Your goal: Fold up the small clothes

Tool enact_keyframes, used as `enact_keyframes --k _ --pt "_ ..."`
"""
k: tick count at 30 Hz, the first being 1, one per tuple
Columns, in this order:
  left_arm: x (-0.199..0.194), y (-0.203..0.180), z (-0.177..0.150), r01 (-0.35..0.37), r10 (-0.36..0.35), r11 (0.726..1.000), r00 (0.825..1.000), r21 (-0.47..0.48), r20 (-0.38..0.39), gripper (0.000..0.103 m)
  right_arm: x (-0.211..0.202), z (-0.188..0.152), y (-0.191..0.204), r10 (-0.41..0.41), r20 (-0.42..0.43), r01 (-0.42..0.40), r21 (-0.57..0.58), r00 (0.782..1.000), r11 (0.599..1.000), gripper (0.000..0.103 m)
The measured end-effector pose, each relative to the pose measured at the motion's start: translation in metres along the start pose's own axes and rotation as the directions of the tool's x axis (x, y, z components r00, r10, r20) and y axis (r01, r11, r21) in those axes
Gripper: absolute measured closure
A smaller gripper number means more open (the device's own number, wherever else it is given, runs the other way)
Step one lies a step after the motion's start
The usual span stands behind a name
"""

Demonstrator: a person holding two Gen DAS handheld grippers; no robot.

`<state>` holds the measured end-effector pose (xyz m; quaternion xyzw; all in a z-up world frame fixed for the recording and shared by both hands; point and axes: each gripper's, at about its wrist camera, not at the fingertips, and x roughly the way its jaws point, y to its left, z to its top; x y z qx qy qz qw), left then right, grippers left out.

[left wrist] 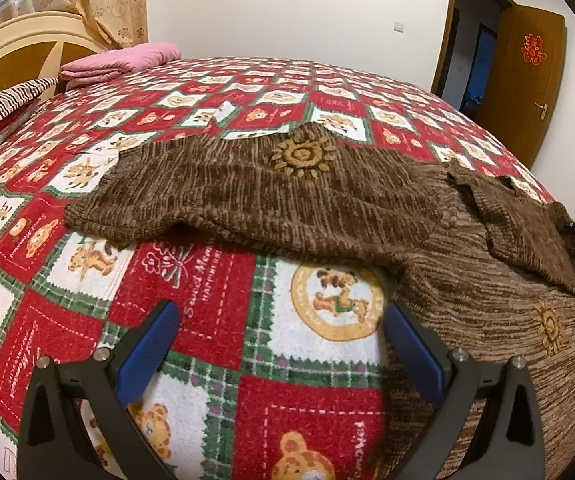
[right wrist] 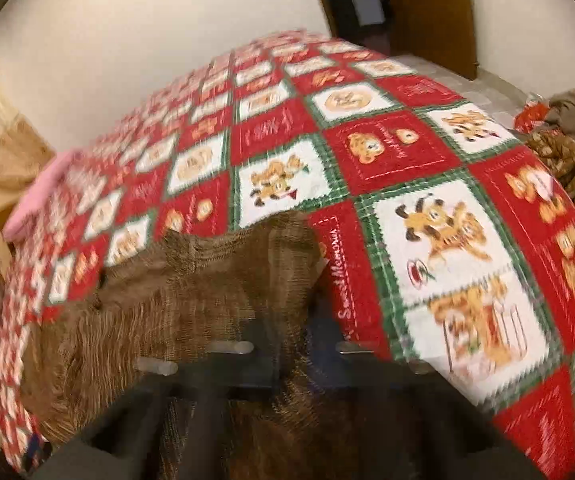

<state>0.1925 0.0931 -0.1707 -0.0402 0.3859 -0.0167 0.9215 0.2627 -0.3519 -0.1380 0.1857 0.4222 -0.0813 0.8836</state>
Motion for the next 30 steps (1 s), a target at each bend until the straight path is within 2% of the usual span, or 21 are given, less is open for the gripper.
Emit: enact_keyframes --k 2,5,7,8,10,12,13,15,16,18,20,21,23,24,28,30 --pt "0.001 0.0 0.0 -0.003 0.003 1.0 1.0 0.002 -0.001 0.0 -0.004 0.007 0.001 -0.023 0.041 0.025 -0.048 0.999 0.999 0.094" --pt "0.001 -0.001 0.0 -0.008 0.008 1.0 1.0 0.005 0.0 0.0 0.004 0.024 -0.004 -0.131 0.101 0.144 -0.127 0.986 0.981 0.095" --pt "0.001 -0.002 0.0 -0.01 0.01 1.0 1.0 0.006 0.0 0.0 0.02 0.029 -0.012 -0.196 0.076 0.207 -0.174 0.978 0.963 0.095" --pt "0.001 -0.002 -0.001 -0.011 0.011 1.0 1.0 0.006 -0.001 0.0 0.022 0.031 -0.019 -0.232 0.062 0.24 -0.177 0.971 0.955 0.095" --pt "0.001 -0.002 0.0 -0.011 0.011 1.0 1.0 0.006 0.0 0.0 0.002 0.031 -0.031 -0.282 0.126 0.298 -0.127 0.951 0.946 0.095" --pt "0.001 -0.002 0.0 -0.011 0.011 1.0 1.0 0.007 0.0 0.0 -0.033 0.021 -0.034 -0.242 0.209 0.266 -0.093 0.948 0.96 0.095" --pt "0.001 -0.002 0.0 -0.011 0.011 1.0 1.0 0.007 0.0 0.0 -0.047 0.013 -0.031 -0.193 0.212 0.219 -0.109 0.958 0.97 0.095" --pt "0.001 -0.002 0.0 -0.011 0.011 1.0 1.0 0.006 -0.001 0.0 -0.069 -0.01 -0.016 -0.063 0.173 0.092 -0.17 0.983 0.981 0.095" --pt "0.001 -0.002 -0.001 -0.011 0.011 1.0 1.0 0.006 -0.001 0.0 -0.074 -0.019 -0.01 -0.028 0.156 0.059 -0.194 0.987 0.979 0.095" --pt "0.001 -0.002 -0.001 -0.011 0.011 1.0 1.0 0.007 -0.001 0.0 -0.079 -0.044 0.007 0.014 0.109 0.016 -0.262 0.994 0.965 0.095" --pt "0.001 -0.002 -0.001 -0.01 0.01 1.0 1.0 0.006 -0.002 0.0 -0.07 -0.067 0.012 0.028 0.041 -0.015 -0.281 0.999 0.96 0.095" --pt "0.001 -0.002 -0.001 -0.011 0.011 1.0 1.0 0.007 -0.003 0.0 -0.064 -0.075 0.009 0.017 0.021 -0.01 -0.277 1.0 0.961 0.095" --pt "0.001 -0.002 0.0 -0.01 0.01 1.0 1.0 0.005 -0.004 0.0 -0.052 -0.089 -0.003 -0.067 0.017 0.069 -0.267 0.998 0.961 0.095" --pt "0.001 -0.001 0.0 -0.008 0.008 1.0 1.0 0.003 -0.005 0.0 -0.054 -0.093 -0.007 -0.044 0.052 0.056 -0.263 0.998 0.963 0.096" --pt "-0.005 0.004 0.0 0.008 -0.009 1.0 1.0 -0.014 -0.02 0.0 -0.058 -0.102 -0.005 -0.134 0.138 0.167 -0.27 0.981 0.948 0.098" --pt "-0.016 0.017 0.001 0.043 -0.044 0.996 0.999 -0.076 -0.008 0.0 -0.057 -0.109 0.003 -0.162 0.169 0.207 -0.302 0.972 0.931 0.096"
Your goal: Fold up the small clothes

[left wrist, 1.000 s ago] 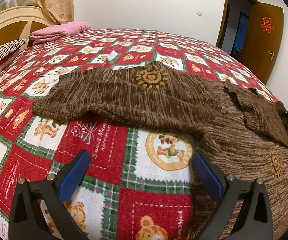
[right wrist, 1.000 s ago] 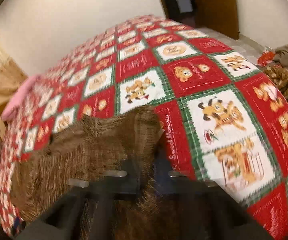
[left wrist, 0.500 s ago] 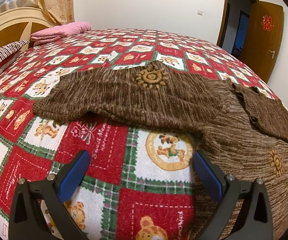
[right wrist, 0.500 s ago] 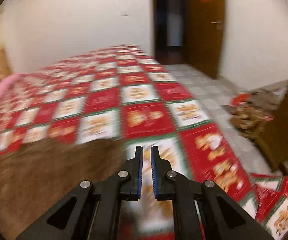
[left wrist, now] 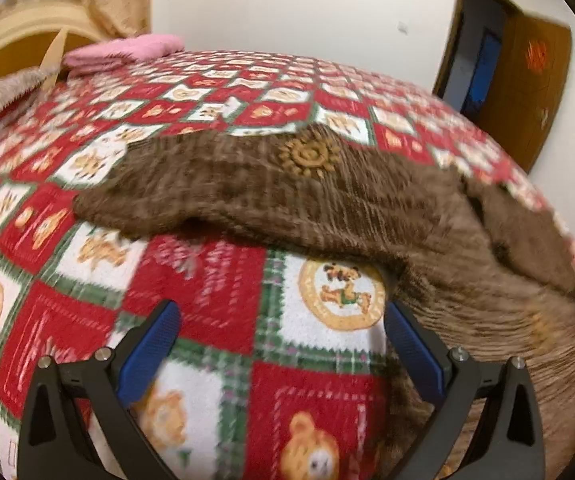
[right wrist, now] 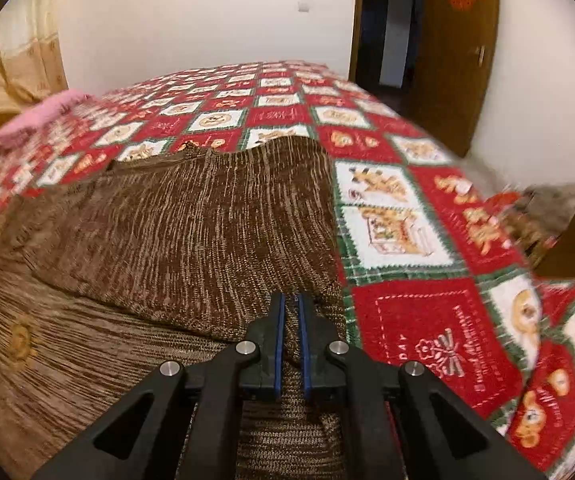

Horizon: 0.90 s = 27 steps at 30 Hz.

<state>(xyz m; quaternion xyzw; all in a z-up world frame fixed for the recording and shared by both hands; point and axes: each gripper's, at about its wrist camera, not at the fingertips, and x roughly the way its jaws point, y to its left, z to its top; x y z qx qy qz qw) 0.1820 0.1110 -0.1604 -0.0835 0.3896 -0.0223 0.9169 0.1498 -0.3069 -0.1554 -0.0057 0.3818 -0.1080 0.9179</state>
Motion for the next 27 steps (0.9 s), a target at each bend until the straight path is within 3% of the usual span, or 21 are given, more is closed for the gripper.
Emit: enact_keyframes --k 2,5,9,12,14,17,18,20,22,24,27 --pt "-0.017 0.025 0.002 0.025 -0.019 0.994 0.998 -0.107 0.055 0.0 -0.005 -0.001 0.002 -0.007 0.018 0.007 -0.017 1.0 1.0 0.095" --pt "-0.028 0.068 0.016 -0.006 0.039 0.963 0.992 -0.27 0.116 0.0 -0.009 -0.002 -0.001 0.012 0.022 -0.012 -0.005 1.0 1.0 0.095" --pt "-0.008 0.11 0.043 -0.028 0.072 0.905 0.994 -0.424 0.088 0.002 -0.011 -0.004 -0.01 0.06 0.027 -0.061 0.037 0.998 0.997 0.095" --pt "0.02 0.122 0.052 0.03 -0.004 0.865 0.999 -0.502 0.054 0.015 -0.01 -0.004 -0.01 0.07 0.026 -0.071 0.046 0.997 0.996 0.095" --pt "0.038 0.123 0.053 0.058 -0.049 0.841 0.998 -0.537 0.032 0.017 -0.01 -0.004 -0.01 0.065 0.026 -0.066 0.041 0.998 0.997 0.095" --pt "0.04 0.112 0.052 0.015 0.022 0.847 0.998 -0.532 0.063 0.018 -0.009 -0.004 -0.009 0.061 0.027 -0.062 0.037 0.998 0.997 0.095" --pt "0.04 0.109 0.052 -0.002 0.042 0.846 0.997 -0.533 0.063 0.023 -0.009 -0.004 -0.009 0.063 0.027 -0.064 0.039 0.998 0.997 0.095" --pt "0.041 0.107 0.052 -0.042 0.082 0.848 0.995 -0.528 0.052 0.046 -0.009 -0.004 -0.01 0.068 0.028 -0.069 0.043 0.997 0.997 0.095" --pt "0.046 0.111 0.054 -0.039 0.068 0.847 0.997 -0.53 0.036 0.097 -0.009 -0.004 -0.011 0.074 0.029 -0.075 0.048 0.997 0.996 0.095" --pt "0.051 0.115 0.057 -0.002 0.019 0.842 0.999 -0.539 0.026 0.096 -0.009 -0.004 -0.011 0.076 0.031 -0.078 0.05 0.997 0.996 0.095" --pt "0.046 0.099 0.071 -0.027 0.054 0.883 0.998 -0.469 0.044 0.096 -0.009 -0.005 -0.01 0.074 0.033 -0.075 0.049 0.997 0.996 0.095"
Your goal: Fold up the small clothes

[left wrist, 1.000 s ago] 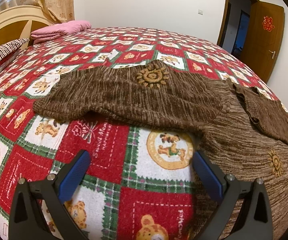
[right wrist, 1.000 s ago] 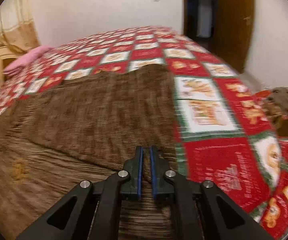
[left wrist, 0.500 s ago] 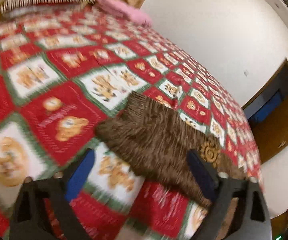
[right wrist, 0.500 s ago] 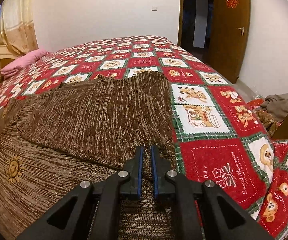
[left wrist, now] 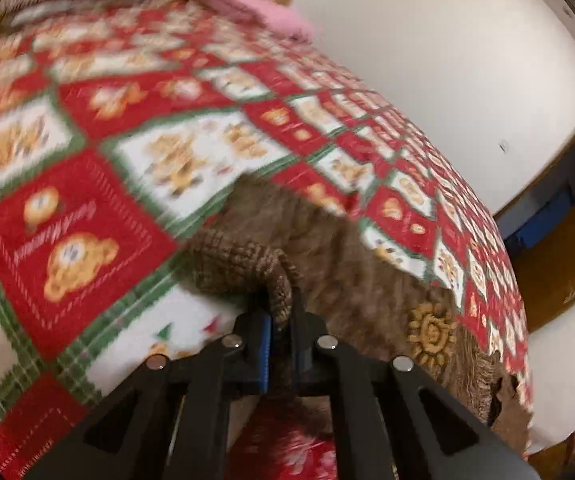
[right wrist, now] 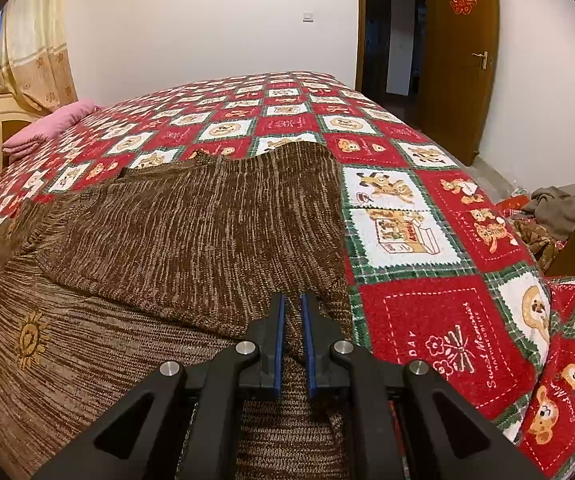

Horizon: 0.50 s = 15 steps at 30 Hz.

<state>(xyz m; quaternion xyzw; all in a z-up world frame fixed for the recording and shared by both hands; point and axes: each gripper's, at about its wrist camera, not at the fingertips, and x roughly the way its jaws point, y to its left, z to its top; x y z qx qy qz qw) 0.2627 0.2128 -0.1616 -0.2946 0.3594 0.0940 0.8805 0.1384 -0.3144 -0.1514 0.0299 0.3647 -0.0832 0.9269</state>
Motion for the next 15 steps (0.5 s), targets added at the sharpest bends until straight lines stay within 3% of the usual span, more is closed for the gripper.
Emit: enact_keyframes --k 4,7,10,13,15 --pt "-0.03 -0.07 -0.005 0.072 -0.089 0.975 0.993 0.21 0.073 0.096 0.0 0.0 0.0 -0.002 0.001 0.002 -0.002 1.0 1.0 0.095" --pt "-0.058 -0.144 -0.033 0.158 -0.208 0.892 0.975 0.424 0.074 0.096 0.0 0.0 0.0 -0.001 0.001 0.001 -0.002 1.0 1.0 0.095" --pt "-0.077 -0.207 -0.085 0.2 -0.284 0.764 0.958 0.613 0.042 0.096 0.0 0.0 0.0 0.0 0.002 0.0 -0.001 1.0 1.0 0.095" --pt "-0.068 -0.245 -0.146 0.216 -0.28 0.661 0.96 0.718 -0.031 0.096 0.0 0.0 0.0 0.0 0.002 0.0 -0.001 1.0 1.0 0.095" --pt "-0.061 -0.253 -0.172 0.228 -0.257 0.632 0.963 0.741 -0.077 0.096 0.0 0.0 0.0 -0.001 0.002 0.001 -0.001 1.0 1.0 0.095"
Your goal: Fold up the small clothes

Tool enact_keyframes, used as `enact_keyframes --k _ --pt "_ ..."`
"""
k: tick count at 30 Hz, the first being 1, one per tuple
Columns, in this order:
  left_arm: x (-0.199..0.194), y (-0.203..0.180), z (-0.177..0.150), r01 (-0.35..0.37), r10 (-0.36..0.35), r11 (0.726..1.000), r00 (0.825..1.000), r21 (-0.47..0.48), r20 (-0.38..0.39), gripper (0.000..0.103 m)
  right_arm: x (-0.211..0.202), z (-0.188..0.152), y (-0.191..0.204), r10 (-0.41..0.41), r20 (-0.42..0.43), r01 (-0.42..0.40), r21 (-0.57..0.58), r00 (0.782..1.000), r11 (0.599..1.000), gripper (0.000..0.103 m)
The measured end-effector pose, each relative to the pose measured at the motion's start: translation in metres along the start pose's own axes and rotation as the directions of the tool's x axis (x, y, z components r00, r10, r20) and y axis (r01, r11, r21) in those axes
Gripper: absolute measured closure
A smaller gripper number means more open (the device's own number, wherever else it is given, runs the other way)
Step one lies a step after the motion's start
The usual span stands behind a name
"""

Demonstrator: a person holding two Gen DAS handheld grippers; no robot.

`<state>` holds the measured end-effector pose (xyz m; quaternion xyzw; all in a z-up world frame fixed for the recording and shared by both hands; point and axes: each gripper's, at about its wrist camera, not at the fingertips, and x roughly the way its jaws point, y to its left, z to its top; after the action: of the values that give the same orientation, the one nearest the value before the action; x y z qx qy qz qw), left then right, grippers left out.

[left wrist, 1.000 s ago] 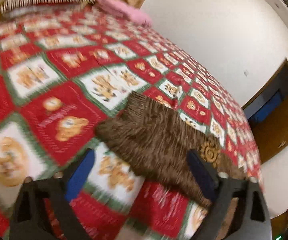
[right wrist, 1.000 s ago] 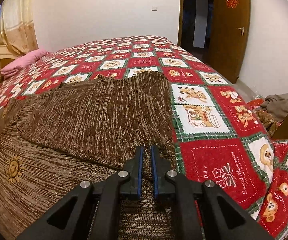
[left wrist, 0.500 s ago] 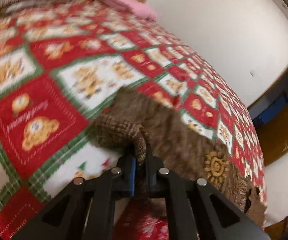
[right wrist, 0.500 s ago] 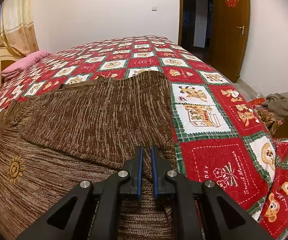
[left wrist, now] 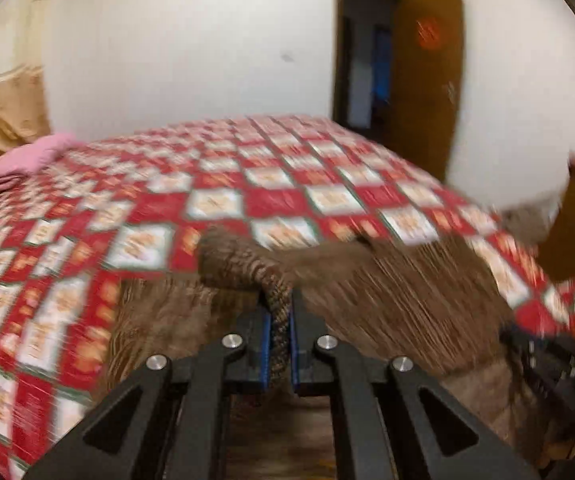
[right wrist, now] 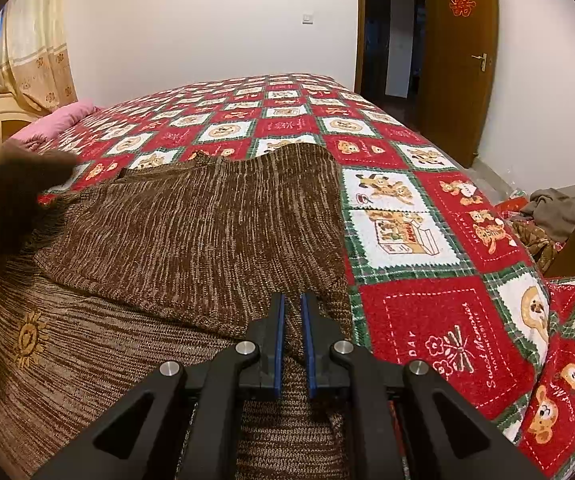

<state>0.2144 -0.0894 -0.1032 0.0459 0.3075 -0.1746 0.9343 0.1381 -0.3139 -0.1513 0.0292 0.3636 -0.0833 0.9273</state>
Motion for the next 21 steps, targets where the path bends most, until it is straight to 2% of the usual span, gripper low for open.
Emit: enact_keyframes --k 2,5,6,7,8,12,14,16,19,20,21 --pt "0.01 -0.016 -0.014 0.0 0.002 1.0 0.999 0.031 -0.048 0.095 0.0 0.0 0.0 -0.001 0.0 0.001 -0.002 1.0 1.0 0.095" --pt "0.011 -0.026 -0.027 0.022 -0.014 0.998 0.992 0.06 -0.125 0.075 0.0 0.0 0.0 -0.001 0.0 0.001 -0.002 1.0 1.0 0.095" --pt "0.008 -0.023 -0.028 0.041 -0.033 0.998 0.989 0.054 -0.141 0.048 0.0 0.001 -0.001 -0.001 -0.001 0.001 -0.002 1.0 1.0 0.095" --pt "0.001 -0.017 -0.031 0.052 -0.047 0.998 0.99 0.04 -0.131 0.026 0.0 0.001 -0.001 0.0 -0.002 0.0 -0.001 1.0 1.0 0.095" --pt "-0.015 -0.006 -0.035 0.042 -0.041 0.999 0.995 0.016 -0.09 0.022 0.0 0.001 -0.002 0.002 -0.003 -0.002 0.002 1.0 1.0 0.095" --pt "-0.041 0.035 -0.045 0.033 -0.039 0.996 0.996 -0.088 -0.074 0.021 0.001 0.002 -0.004 0.015 -0.012 -0.014 0.013 1.0 1.0 0.095" --pt "-0.05 0.063 -0.055 -0.037 0.024 0.99 0.995 -0.138 -0.093 0.021 0.001 0.005 -0.004 0.023 -0.027 -0.022 0.017 0.999 1.0 0.095" --pt "-0.055 0.094 -0.065 -0.109 0.086 0.978 0.987 -0.178 -0.134 0.021 -0.007 0.01 -0.002 0.023 -0.026 -0.022 0.041 0.999 0.999 0.094" --pt "-0.058 0.126 -0.076 -0.177 0.139 0.952 0.977 -0.251 -0.164 0.021 -0.034 0.018 0.017 0.136 0.047 -0.14 0.082 0.99 0.987 0.092" --pt "-0.056 0.134 -0.076 -0.182 0.138 0.942 0.976 -0.28 -0.169 0.021 -0.038 0.021 0.027 0.185 0.057 -0.19 0.088 0.981 0.978 0.075" --pt "-0.05 0.138 -0.074 -0.18 0.13 0.937 0.975 -0.3 -0.18 0.021 -0.04 0.022 0.035 0.218 0.064 -0.223 0.088 0.974 0.971 0.048"
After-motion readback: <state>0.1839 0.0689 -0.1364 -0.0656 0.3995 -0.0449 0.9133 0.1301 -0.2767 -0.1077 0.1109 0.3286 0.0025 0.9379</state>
